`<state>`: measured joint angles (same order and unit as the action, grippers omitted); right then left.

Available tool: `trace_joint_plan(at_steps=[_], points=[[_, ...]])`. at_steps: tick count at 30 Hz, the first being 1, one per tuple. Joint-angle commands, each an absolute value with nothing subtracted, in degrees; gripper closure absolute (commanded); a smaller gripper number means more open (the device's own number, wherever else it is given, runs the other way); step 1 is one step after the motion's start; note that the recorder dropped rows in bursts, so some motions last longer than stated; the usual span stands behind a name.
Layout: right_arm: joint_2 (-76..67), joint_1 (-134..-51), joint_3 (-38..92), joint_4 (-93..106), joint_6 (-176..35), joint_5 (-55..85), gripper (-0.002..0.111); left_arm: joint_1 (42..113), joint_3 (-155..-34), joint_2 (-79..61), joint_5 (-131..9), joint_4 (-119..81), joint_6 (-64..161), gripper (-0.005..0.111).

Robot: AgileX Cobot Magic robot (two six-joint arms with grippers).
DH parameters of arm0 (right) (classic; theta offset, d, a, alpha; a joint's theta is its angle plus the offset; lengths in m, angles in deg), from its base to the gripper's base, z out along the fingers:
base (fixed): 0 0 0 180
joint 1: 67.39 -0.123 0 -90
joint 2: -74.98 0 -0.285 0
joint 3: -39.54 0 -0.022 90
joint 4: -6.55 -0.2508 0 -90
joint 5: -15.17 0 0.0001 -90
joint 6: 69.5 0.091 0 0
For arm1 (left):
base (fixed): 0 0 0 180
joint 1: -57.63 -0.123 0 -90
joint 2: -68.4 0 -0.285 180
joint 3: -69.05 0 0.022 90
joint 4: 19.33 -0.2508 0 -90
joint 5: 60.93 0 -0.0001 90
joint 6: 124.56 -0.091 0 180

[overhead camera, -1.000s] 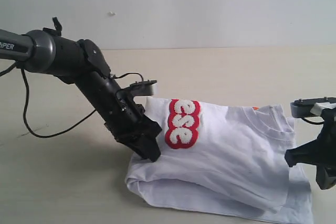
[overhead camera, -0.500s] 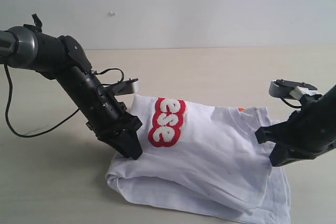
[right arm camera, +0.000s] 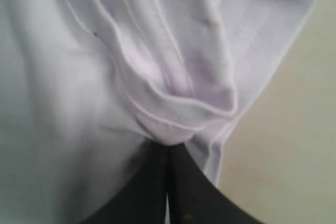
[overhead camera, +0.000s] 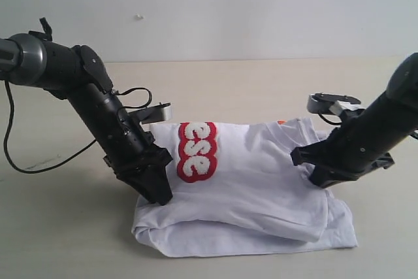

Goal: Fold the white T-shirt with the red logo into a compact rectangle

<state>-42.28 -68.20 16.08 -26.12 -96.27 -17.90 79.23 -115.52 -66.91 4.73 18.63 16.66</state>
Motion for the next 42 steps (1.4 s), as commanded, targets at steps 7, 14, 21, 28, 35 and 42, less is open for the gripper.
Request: trace_joint_plan(at_steps=[7, 14, 21, 28, 35, 42], points=[[-45.07, -71.44, 22.09, -24.12, -91.37, -16.09, 0.108, 74.34, -115.19, -67.11, 5.62, 15.77, 19.46, 0.074], [-44.25, -71.44, 22.09, -16.31, -84.39, -15.31, 0.108, 73.12, -115.19, -65.86, 7.62, 21.82, 18.16, 0.074], [-36.99, -71.44, 22.09, -16.99, -85.3, -16.42, 0.108, 73.27, -115.19, -59.48, 9.04, 29.93, 14.43, 0.074], [-34.98, -74.9, 22.09, -24.69, -96.4, -26.72, 0.108, 77.17, -115.19, -60.75, 9.04, 32.22, 13.46, 0.074], [-38.89, -78.04, 22.09, -24.16, -96.4, -28.8, 0.108, 83.65, -115.19, -64.1, 6.63, 32.22, 13.46, 0.074], [-43.2, -78.04, 22.09, -18.87, -93.52, -27.62, 0.108, 86.69, -115.19, -66.91, 6.37, 27.26, 15.5, 0.074]])
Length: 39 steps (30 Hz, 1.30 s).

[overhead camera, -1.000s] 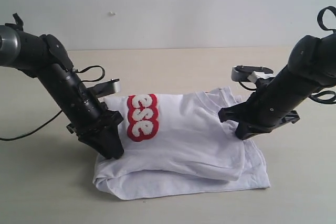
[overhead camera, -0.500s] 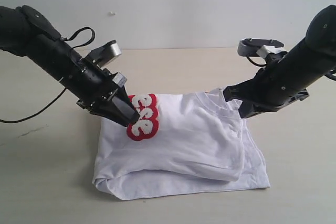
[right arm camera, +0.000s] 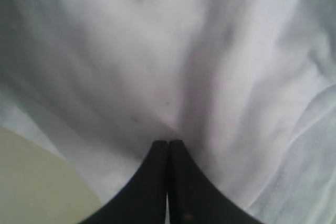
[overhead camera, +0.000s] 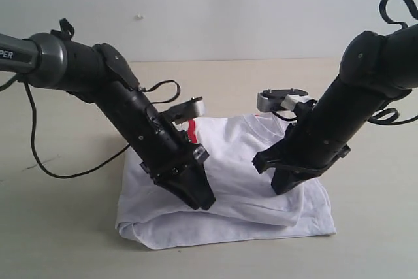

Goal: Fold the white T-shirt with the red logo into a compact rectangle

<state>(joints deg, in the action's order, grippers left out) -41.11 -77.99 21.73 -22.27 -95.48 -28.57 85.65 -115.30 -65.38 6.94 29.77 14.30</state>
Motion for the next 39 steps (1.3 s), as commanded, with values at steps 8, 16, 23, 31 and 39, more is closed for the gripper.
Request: trace_joint_plan(at_steps=[8, 16, 23, 31, 39], points=[[-45.54, -78.04, 22.09, -13.04, -86.73, -23.93, 0.108, 86.69, -115.19, -68.74, 6.12, 27.17, 15.61, 0.074], [-44.86, -78.04, 22.09, -13.15, -86.89, -23.91, 0.108, 86.42, -115.05, -66.89, 8.56, 27.94, 15.21, 0.074], [-40.64, -78.04, 22.09, -13.67, -86.99, -25.0, 0.108, 86.14, -115.05, -61.07, 5.26, 27.83, 13.47, 0.074], [-38.33, -78.04, 22.09, -16.32, -92.8, -33.52, 0.108, 85.05, -115.05, -60.5, -1.53, 21.67, 14.77, 0.08], [-29.52, -78.04, 19.63, -5.69, -80.15, -23.48, 0.108, 81.39, -112.88, -52.93, -9.48, 20.94, 16.9, 0.107]])
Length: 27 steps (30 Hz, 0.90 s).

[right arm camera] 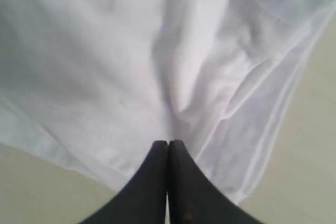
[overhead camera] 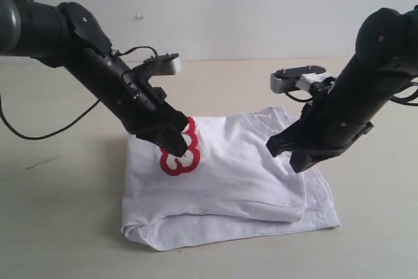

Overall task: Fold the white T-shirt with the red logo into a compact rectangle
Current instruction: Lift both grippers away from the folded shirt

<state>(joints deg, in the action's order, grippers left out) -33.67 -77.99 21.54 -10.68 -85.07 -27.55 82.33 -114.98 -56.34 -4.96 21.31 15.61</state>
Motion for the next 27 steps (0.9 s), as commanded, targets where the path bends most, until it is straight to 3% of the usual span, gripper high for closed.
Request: trace_joint_plan(at_steps=[1, 9, 19, 22, 27], points=[[-27.6, -78.04, 18.25, -4.15, -78.78, -21.82, 0.108, 81.0, -111.54, -51.29, -12.6, 20.79, 16.9, 0.107], [-22.83, -78.04, 14.57, -3.43, -78.26, -19.37, 0.108, 80.77, -100.96, -44.04, -27.72, 20.58, 16.9, 0.107], [-22.77, -78.04, 9.21, -12.34, -81.14, -21.44, 0.108, 80.77, -89.92, -43.0, -31.15, 18.87, 15.89, 0.107], [-22.77, -78.04, 8.73, -16.17, -84.49, -21.31, 0.102, 81.32, -89.12, -43.0, -30.73, 19.36, 13.16, 0.106], [-22.77, -78.04, 8.64, -17.39, -85.53, -21.82, 0.086, 83.82, -89.1, -43.0, -28.66, 21.95, 7.36, 0.086]])
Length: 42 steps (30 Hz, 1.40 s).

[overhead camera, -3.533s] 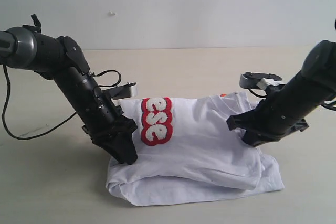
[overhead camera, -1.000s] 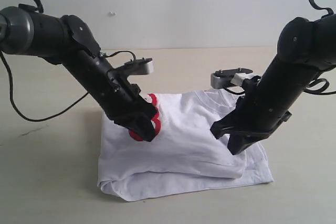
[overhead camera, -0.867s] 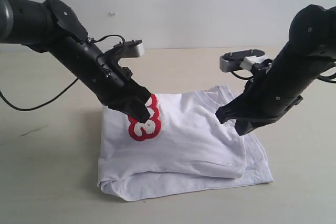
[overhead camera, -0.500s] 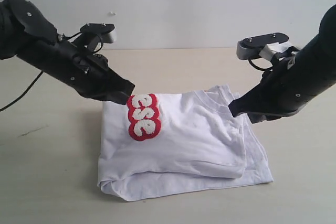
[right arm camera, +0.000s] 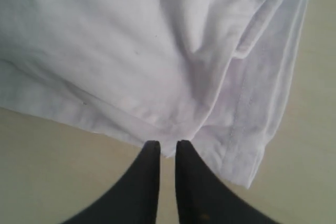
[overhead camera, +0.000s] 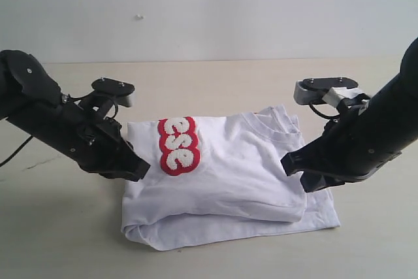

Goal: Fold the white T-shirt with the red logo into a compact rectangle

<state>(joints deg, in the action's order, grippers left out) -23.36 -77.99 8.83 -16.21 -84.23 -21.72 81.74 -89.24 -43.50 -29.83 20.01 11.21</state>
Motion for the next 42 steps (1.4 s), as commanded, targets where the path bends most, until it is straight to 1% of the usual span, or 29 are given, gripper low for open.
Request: trace_joint_plan(at_steps=[1, 2, 4, 5, 6, 10, 19, 27, 29, 31, 34, 35, 36, 42], points=[[-22.77, -78.04, 8.64, -17.39, -85.53, -21.97, 0.083, 84.44, -89.1, -43.0, -28.53, 21.95, 6.93, 0.081], [-22.77, -78.04, 8.64, -17.39, -85.53, -22.12, 0.08, 85.41, -89.1, -43.0, -28.42, 21.95, 6.02, 0.073], [-22.77, -78.04, 8.64, -17.39, -85.53, -22.21, 0.076, 86.94, -89.1, -43.0, -28.39, 21.74, 4.74, 0.061], [-22.77, -78.04, 8.64, -17.39, -85.53, -22.33, 0.074, 87.73, -89.1, -43.0, -28.39, 21.56, 4.5, 0.058], [-22.77, -78.04, 8.64, -17.39, -85.53, -22.43, 0.072, 88.57, -89.1, -43.0, -28.55, 21.05, 4.05, 0.056], [-22.77, -78.04, 8.64, -17.39, -85.53, -22.67, 0.07, 91.66, -89.1, -43.0, -31.04, 14.56, 3.46, 0.059], [-22.77, -78.04, 8.64, -18.87, -86.38, -24.15, 0.07, 99.45, -89.1, -43.33, -40.63, -1.5, 3.55, 0.06], [-22.77, -78.04, 8.64, -18.98, -86.38, -24.78, 0.07, 101.7, -89.1, -47.45, -41.2, -7.54, 3.38, 0.06], [-22.77, -78.04, 8.64, -18.98, -86.38, -24.92, 0.07, 101.7, -89.1, -48.27, -41.77, -7.54, 3.38, 0.065], [-22.77, -78.04, 8.64, -18.98, -86.38, -24.92, 0.07, 101.7, -89.1, -48.89, -42.36, -7.54, 3.38, 0.073], [-22.77, -78.04, 8.64, -18.98, -86.38, -24.92, 0.07, 101.7, -89.1, -49.02, -43.4, -7.54, 3.65, 0.091], [-22.77, -78.04, 8.64, -18.98, -86.38, -24.92, 0.07, 101.7, -89.1, -49.02, -43.53, -7.54, 3.65, 0.1], [-22.77, -78.04, 8.64, -18.98, -86.38, -25.05, 0.07, 101.7, -89.1, -49.02, -43.65, -7.54, 3.65, 0.106], [-22.77, -78.04, 8.64, -20.33, -89.49, -27.31, 0.07, 101.7, -89.1, -48.1, -43.31, -7.43, 5.0, 0.107]])
